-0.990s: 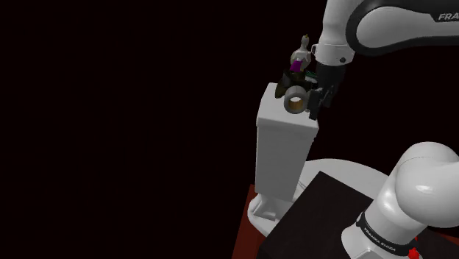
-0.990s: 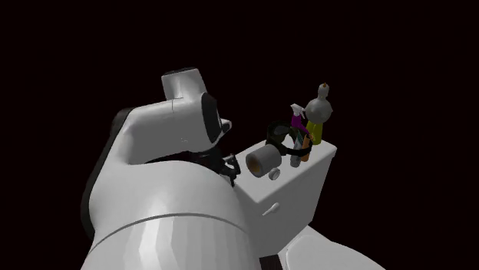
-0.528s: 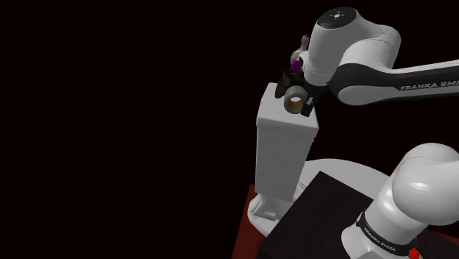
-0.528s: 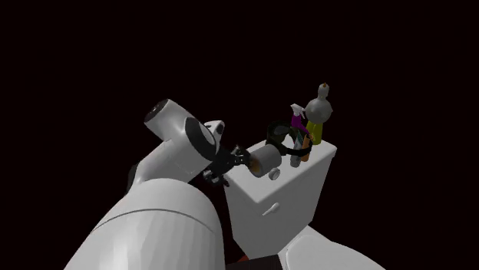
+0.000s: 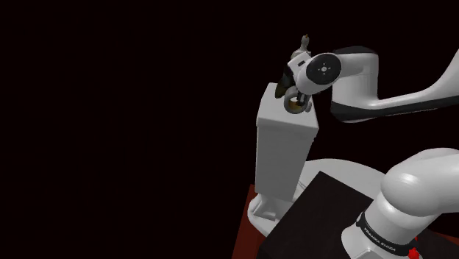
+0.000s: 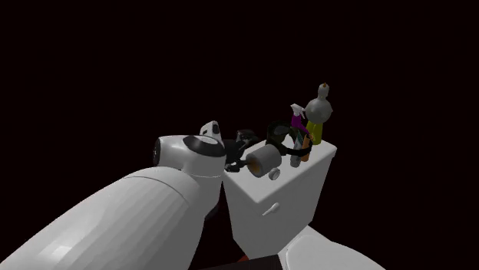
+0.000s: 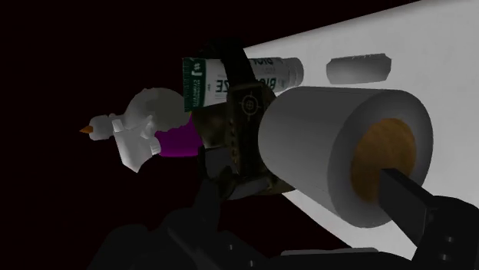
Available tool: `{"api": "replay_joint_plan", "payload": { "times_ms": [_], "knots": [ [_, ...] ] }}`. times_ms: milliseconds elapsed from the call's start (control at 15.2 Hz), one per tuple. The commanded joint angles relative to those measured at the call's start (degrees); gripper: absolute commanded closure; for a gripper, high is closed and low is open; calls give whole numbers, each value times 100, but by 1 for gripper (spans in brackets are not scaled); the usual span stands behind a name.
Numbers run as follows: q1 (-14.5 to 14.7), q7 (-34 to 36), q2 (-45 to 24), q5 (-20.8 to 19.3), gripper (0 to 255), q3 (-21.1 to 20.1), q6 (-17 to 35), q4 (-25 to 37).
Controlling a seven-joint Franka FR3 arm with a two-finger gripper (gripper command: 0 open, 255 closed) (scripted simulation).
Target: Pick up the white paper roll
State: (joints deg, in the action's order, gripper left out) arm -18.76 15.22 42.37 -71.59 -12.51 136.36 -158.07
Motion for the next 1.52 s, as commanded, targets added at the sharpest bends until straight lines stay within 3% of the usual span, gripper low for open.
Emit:
{"api": "replay_joint_plan", "payload": {
  "times_ms": [0, 528, 594, 1188, 1452],
  "knots": [
    [-235, 459, -127, -745, 0, -103, 252, -49],
    [-358, 1208, -435, -1243, 0, -271, 298, -222],
    [-357, 1194, -423, -1236, 255, -264, 301, -225],
    [-358, 1208, -435, -1243, 255, -271, 298, -222],
    [-283, 746, -238, -936, 255, -165, 279, -124]
  ]
}}
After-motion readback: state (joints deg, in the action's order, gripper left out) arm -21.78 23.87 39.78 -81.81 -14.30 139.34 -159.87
